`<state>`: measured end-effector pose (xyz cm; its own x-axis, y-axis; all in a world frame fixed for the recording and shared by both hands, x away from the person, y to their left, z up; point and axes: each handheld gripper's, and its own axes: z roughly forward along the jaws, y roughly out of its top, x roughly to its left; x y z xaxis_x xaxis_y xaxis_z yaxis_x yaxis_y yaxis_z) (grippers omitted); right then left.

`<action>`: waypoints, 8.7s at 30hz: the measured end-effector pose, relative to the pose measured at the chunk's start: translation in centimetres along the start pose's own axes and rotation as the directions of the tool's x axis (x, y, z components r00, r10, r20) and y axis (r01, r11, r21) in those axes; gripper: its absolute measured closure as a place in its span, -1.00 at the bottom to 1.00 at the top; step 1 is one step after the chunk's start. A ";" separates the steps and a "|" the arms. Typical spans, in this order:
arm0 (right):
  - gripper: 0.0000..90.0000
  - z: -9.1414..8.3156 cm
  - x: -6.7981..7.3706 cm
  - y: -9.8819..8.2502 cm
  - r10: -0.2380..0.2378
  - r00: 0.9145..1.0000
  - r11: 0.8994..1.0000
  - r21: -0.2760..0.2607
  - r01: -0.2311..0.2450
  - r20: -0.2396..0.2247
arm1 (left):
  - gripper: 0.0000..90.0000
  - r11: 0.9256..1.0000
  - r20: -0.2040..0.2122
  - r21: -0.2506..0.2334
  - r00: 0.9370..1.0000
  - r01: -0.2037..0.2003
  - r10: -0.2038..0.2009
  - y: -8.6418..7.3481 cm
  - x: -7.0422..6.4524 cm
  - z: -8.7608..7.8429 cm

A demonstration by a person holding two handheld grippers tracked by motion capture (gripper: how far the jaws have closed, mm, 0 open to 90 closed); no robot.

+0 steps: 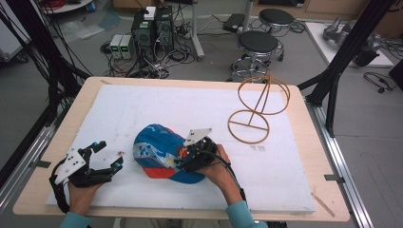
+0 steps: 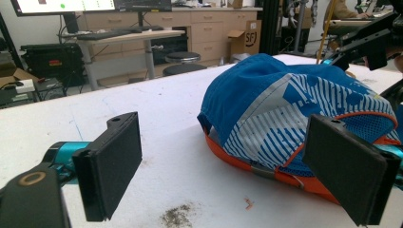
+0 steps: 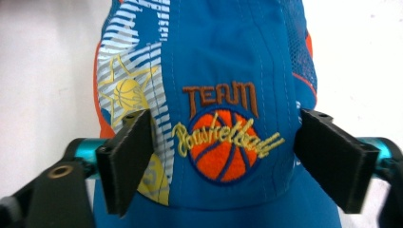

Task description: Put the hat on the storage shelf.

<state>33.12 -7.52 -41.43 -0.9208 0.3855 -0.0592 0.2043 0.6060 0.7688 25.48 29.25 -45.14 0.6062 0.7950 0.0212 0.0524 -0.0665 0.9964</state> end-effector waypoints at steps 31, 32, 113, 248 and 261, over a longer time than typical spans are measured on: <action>0.95 -0.5 0.8 0.5 0.004 0.995 1.000 -0.021 -0.002 0.103 | -0.69 1.000 0.002 -0.002 1.000 -0.001 0.001 0.0 0.0 0.0; 0.95 -0.7 0.8 0.6 0.017 0.994 0.999 -0.039 -0.013 0.105 | -0.69 1.000 0.002 -0.002 1.000 -0.001 0.001 0.0 0.0 0.0; 0.96 -22.7 -6.6 3.3 0.422 0.741 0.745 -0.666 0.045 0.522 | -0.68 1.000 -0.011 0.001 1.000 0.010 -0.010 0.0 0.1 0.0; -0.96 -22.8 -4.4 -9.5 0.402 0.726 0.855 -0.513 -0.078 0.558 | -0.67 1.000 -0.011 0.007 1.000 -0.007 0.007 0.0 -0.1 0.1; -0.96 -19.3 -0.5 -14.1 0.418 0.763 0.821 -0.565 -0.085 0.493 | -0.68 1.000 -0.014 0.008 1.000 -0.019 0.019 0.0 -0.2 0.1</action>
<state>24.29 -29.65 -39.99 -0.4533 0.8906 -0.0374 0.0581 0.0714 0.9958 25.41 29.01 -45.14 0.5958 0.8021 0.0413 0.0477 -0.0867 0.9951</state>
